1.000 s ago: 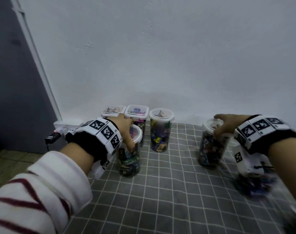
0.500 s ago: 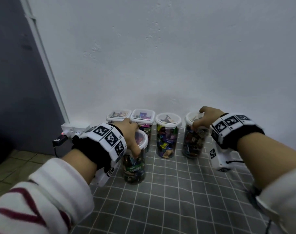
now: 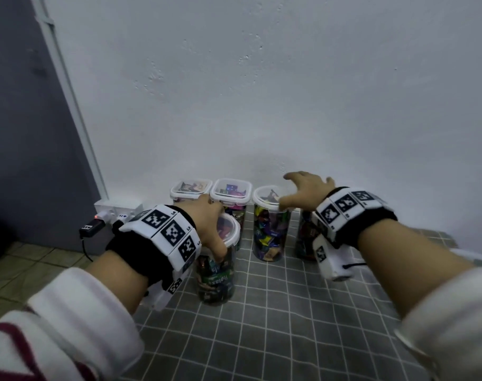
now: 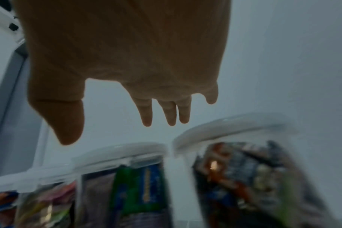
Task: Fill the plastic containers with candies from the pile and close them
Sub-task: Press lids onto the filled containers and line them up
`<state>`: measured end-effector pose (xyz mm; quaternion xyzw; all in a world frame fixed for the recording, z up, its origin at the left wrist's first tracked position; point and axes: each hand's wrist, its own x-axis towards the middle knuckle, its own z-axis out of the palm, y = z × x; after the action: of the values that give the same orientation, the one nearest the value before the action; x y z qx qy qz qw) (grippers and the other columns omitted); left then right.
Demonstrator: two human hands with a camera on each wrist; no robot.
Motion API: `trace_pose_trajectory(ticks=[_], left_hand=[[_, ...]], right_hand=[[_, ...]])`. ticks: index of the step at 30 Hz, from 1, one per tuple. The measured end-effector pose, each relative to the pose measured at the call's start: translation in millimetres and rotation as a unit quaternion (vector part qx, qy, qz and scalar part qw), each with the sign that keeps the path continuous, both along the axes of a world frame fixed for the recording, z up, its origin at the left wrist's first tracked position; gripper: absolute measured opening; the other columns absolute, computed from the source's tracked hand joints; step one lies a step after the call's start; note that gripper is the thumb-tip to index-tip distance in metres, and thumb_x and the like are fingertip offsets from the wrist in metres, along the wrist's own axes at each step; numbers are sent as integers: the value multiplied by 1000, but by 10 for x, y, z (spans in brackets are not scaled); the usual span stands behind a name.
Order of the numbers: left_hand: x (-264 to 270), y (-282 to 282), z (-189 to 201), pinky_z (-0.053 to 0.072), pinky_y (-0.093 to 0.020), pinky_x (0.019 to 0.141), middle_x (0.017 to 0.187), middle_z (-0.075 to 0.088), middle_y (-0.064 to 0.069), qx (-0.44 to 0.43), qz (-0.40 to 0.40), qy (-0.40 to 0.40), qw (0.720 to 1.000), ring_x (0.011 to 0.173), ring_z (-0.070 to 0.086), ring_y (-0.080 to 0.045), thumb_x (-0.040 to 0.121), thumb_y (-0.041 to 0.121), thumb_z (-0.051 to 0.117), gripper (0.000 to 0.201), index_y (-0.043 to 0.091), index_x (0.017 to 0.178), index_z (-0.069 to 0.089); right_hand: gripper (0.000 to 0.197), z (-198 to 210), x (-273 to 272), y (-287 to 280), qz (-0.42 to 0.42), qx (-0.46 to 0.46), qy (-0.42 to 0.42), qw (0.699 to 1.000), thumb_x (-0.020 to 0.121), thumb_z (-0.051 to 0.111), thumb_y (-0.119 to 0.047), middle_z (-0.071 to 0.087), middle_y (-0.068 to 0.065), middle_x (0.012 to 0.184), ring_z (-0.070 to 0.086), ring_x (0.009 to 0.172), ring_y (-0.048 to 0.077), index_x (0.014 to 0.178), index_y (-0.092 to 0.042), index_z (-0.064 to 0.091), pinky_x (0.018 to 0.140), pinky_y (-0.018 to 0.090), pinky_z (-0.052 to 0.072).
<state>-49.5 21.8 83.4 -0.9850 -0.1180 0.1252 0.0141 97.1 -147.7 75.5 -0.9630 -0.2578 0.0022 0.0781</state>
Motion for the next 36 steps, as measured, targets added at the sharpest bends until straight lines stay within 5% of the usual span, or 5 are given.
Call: trace_pose_trajectory(ticks=[6, 15, 28, 31, 36], left_hand=[[31, 13, -18, 45, -32, 81, 132, 40, -6, 5, -3, -6, 1000, 114, 48, -24, 64, 47, 75, 84, 18, 134, 37], [52, 32, -30, 46, -35, 81, 133, 38, -5, 0, -1, 1, 1000, 115, 48, -26, 62, 49, 76, 87, 20, 135, 36], [36, 26, -25, 47, -40, 91, 136, 35, -6, 1, 1, 7, 1000, 118, 46, -26, 63, 48, 76, 89, 20, 136, 34], [29, 18, -25, 46, -39, 91, 135, 35, -6, 6, -2, 4, 1000, 118, 46, -27, 63, 49, 76, 89, 20, 136, 34], [16, 16, -39, 46, -36, 90, 137, 34, -7, 2, -3, -3, 1000, 118, 46, -26, 63, 49, 76, 91, 20, 137, 32]], right_hand=[[73, -119, 16, 341, 29, -64, 11, 997, 77, 59, -51, 47, 8, 137, 47, 123, 28, 140, -24, 33, 106, 52, 15], [77, -151, 115, 401, -9, -15, -1, 1000, 75, 63, -54, 48, 16, 127, 49, 114, 37, 135, -14, 38, 94, 42, 43], [95, -62, 95, 262, -25, -21, 10, 999, 71, 63, -68, 37, 13, 143, 41, 128, 33, 142, -13, 31, 103, 44, 38], [91, -5, 105, -24, -62, -32, 0, 998, 73, 67, -58, 26, 16, 149, 32, 134, 34, 144, -15, 30, 106, 44, 32], [72, -93, 125, -394, -108, -46, 20, 993, 78, 65, -39, 42, 17, 135, 48, 120, 36, 139, -18, 35, 96, 40, 42]])
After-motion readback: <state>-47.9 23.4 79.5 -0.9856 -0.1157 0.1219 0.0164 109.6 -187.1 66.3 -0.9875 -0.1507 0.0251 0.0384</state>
